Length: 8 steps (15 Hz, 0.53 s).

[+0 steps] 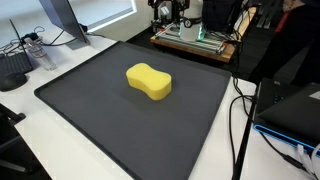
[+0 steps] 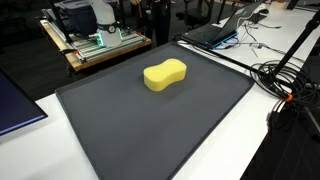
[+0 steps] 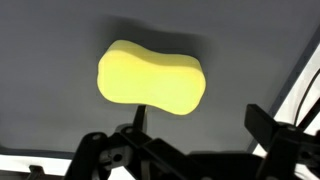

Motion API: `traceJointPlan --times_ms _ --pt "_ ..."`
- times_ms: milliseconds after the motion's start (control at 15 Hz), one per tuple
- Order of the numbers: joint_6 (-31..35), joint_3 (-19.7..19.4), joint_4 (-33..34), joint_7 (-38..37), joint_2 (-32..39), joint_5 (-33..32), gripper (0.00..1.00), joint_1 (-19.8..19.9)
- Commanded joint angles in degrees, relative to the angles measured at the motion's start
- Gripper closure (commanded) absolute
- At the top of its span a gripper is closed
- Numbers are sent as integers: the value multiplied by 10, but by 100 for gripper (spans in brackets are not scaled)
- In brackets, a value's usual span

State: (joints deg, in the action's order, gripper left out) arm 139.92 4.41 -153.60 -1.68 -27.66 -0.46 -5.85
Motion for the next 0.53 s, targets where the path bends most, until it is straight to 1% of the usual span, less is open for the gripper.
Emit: traceJointPlan --times_ms 0,133,267,400,467 --pt "45 -85 29 120 74 85 0 -25" --pt "49 -128 46 196 105 152 0 -39" --pt "29 -167 75 273 142 229 0 -48" --pt "5 -181 106 324 179 284 0 -41" --pt "-8 -178 124 328 201 294 0 -28"
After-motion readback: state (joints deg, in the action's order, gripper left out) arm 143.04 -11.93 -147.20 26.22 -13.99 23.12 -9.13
